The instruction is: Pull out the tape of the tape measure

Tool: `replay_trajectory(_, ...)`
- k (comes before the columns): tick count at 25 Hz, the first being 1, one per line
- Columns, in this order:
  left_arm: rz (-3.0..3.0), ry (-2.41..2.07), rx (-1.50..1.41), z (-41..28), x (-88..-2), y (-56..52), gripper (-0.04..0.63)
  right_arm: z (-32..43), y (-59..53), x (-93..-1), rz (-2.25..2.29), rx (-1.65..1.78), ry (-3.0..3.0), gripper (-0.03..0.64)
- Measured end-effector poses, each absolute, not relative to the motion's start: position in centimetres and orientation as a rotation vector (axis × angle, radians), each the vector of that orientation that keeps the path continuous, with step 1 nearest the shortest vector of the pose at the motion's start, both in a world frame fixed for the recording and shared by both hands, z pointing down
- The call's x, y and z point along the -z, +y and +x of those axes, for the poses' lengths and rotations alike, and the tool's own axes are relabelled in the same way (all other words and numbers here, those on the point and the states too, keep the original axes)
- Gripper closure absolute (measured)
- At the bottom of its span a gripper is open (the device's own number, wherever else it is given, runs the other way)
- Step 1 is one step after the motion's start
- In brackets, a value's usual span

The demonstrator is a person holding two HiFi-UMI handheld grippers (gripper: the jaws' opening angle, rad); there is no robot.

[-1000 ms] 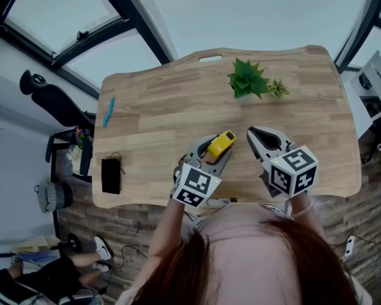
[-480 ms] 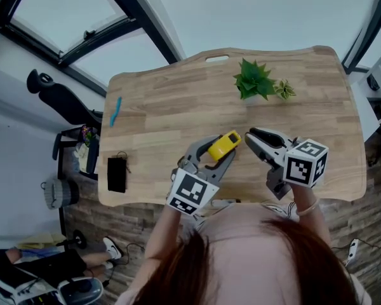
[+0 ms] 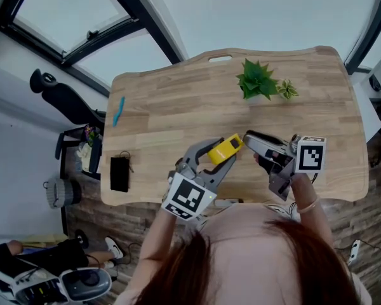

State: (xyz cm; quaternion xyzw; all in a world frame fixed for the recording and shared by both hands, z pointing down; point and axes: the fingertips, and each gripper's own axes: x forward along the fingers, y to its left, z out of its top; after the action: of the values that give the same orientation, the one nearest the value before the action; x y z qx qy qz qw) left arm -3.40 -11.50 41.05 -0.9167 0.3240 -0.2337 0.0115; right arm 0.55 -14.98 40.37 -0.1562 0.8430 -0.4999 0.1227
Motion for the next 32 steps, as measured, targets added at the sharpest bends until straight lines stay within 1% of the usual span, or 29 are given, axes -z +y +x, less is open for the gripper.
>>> replay_trajectory(6, -2.840, 0.957, 0.705, -3.3, -40.0, -10.7, 0.428, -0.1, -14.3, -40.1, -0.287, 1.543, 2.334, 0.488)
replay_trajectory(18, -2.876, 0.854, 0.636, -2.8, -38.7, -9.9, 0.428, -0.5, -13.0, -39.1, 0.030, 1.715, 1.986, 0.489)
replay_trajectory(20, -2.869, 0.838, 0.657, -2.8, -38.7, -9.8, 0.428, -0.5, -12.8, -39.0, 0.070, 1.736, 1.944, 0.505)
replay_trajectory(21, -2.865, 0.830, 0.670, -2.7, -38.8, -9.8, 0.428, -0.4, -12.7, -39.0, 0.078, 1.740, 1.934, 0.531)
replay_trajectory(28, -2.835, 0.830, 0.820, -3.0, -40.3, -9.9, 0.428, 0.2, -13.0, -39.8, -0.106, 1.696, 2.032, 0.559)
replay_trajectory(32, -2.818, 0.807, 0.859, -2.8, -40.6, -10.0, 0.428, 0.5, -13.3, -40.3, -0.185, 1.676, 2.072, 0.569)
